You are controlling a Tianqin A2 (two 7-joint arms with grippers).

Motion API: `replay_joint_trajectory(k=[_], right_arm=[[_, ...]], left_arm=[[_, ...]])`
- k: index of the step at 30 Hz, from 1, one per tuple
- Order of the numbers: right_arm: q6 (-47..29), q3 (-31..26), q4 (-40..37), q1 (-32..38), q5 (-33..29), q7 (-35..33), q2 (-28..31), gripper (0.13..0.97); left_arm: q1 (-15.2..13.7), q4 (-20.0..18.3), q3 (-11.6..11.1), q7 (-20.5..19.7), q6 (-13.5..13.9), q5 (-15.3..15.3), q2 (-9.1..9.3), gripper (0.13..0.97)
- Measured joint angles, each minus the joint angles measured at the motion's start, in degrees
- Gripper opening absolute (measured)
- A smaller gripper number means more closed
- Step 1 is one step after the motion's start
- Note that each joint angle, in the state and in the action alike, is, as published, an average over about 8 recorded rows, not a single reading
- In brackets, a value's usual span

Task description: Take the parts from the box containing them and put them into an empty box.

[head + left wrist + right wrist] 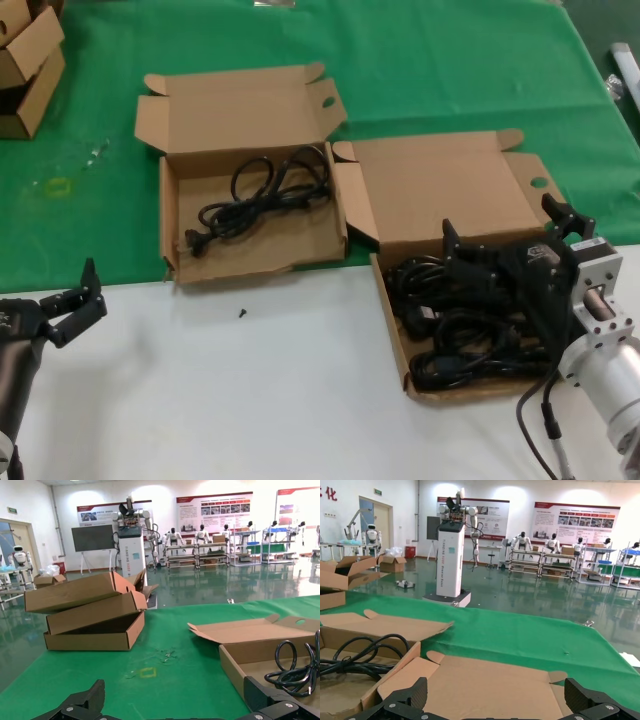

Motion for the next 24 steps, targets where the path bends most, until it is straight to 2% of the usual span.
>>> replay_joint_trajectory(k=[24], right_arm=[[0.0,0.0,0.0,0.0,0.0,0.0,0.0,0.966]], left_arm=[[0.0,0.0,0.0,0.0,0.0,0.0,0.00,0.966]])
